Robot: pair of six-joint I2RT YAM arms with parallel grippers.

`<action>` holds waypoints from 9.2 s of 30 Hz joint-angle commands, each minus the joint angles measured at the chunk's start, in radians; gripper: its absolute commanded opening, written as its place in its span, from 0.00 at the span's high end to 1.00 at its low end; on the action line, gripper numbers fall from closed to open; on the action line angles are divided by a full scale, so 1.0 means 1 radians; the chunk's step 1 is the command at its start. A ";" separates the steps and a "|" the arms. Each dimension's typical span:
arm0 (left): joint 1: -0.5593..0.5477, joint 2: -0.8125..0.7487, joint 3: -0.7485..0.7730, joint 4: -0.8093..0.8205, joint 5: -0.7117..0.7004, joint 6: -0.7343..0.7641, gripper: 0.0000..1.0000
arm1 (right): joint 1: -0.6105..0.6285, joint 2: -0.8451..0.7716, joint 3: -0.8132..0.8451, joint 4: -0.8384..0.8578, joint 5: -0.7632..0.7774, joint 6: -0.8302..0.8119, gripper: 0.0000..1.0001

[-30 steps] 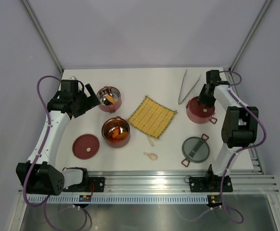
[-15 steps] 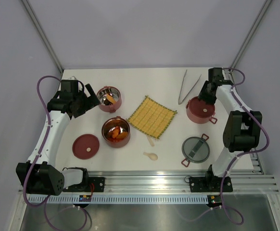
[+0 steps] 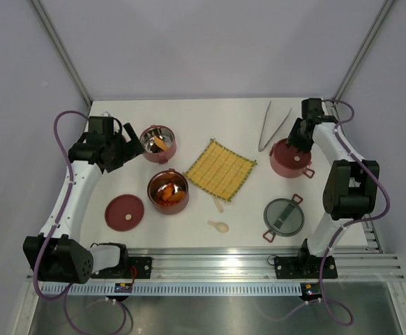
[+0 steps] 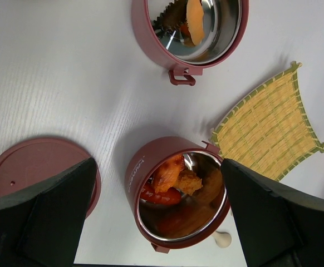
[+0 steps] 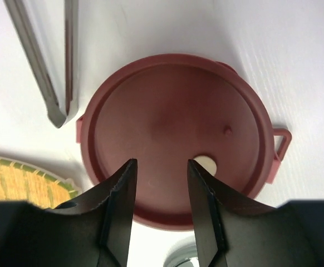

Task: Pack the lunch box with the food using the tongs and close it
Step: Close the box lid on the packing box, then pick up the box lid from the center of the board, then close the box lid on the packing box.

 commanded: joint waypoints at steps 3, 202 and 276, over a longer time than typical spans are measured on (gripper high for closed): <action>0.006 -0.016 0.000 0.023 -0.014 0.000 0.01 | 0.006 -0.084 0.051 -0.020 0.006 -0.010 0.50; 0.012 0.714 0.448 0.061 -0.128 -0.075 1.00 | 0.130 -0.685 -0.350 -0.070 -0.052 0.073 0.44; -0.119 0.921 0.825 -0.074 -0.267 0.089 0.44 | 0.130 -0.606 -0.316 -0.066 -0.051 0.070 0.45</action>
